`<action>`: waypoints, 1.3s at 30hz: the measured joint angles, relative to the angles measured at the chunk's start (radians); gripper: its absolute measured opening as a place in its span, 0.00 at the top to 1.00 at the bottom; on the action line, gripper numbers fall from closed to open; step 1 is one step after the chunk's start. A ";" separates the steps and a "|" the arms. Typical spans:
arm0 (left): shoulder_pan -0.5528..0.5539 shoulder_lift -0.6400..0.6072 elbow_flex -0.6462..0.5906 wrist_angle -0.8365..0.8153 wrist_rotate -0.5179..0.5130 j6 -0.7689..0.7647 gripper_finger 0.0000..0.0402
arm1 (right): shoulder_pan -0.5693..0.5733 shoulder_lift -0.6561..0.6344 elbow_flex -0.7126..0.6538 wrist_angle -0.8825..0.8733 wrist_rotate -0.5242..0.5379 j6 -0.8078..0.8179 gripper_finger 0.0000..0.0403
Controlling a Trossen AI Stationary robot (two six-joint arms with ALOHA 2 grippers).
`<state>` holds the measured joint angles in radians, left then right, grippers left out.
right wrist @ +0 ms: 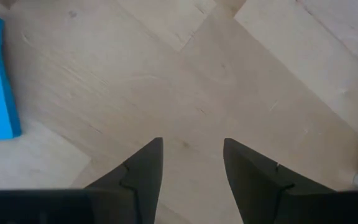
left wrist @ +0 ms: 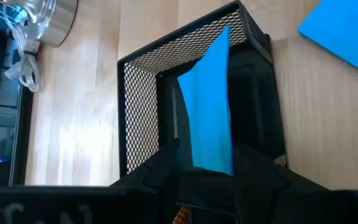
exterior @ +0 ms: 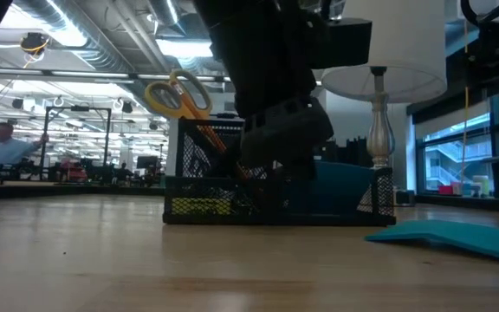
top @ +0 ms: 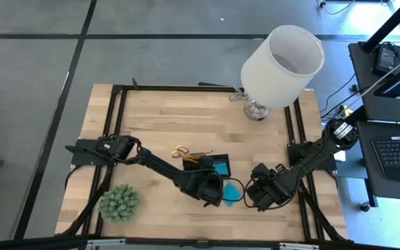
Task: Pick and place office supplies into organizer
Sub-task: Put the blue sticky notes into the desk organizer
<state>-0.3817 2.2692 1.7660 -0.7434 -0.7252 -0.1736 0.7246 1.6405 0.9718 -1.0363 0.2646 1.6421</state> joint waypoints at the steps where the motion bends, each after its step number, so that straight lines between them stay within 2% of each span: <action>1: 0.001 0.000 0.004 -0.002 0.002 0.001 0.70 | 0.000 0.000 0.000 0.000 0.000 0.000 0.58; 8: 0.028 0.001 0.040 -0.053 0.106 0.005 0.68 | 0.000 0.000 0.000 0.000 -0.005 0.000 0.58; 22: 0.050 0.001 0.152 -0.199 0.221 0.070 0.68 | 0.000 0.000 0.000 0.001 -0.006 0.000 0.58; 26: 0.038 0.000 0.198 -0.259 0.258 0.111 0.68 | 0.000 0.000 0.000 0.020 -0.006 0.000 0.58; 32: -0.031 -0.002 0.216 -0.251 0.353 0.269 0.68 | 0.000 0.000 0.000 0.078 0.000 -0.009 0.58; 35: -0.075 -0.002 0.201 -0.227 0.347 0.307 0.68 | 0.000 0.000 0.000 0.140 0.033 -0.062 0.58; 39: -0.137 -0.002 0.177 -0.149 0.230 0.316 0.68 | -0.023 0.000 0.000 0.269 0.054 -0.160 0.58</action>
<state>-0.5190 2.2671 1.9425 -0.8923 -0.4955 0.1429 0.7018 1.6405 0.9722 -0.7675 0.3185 1.4816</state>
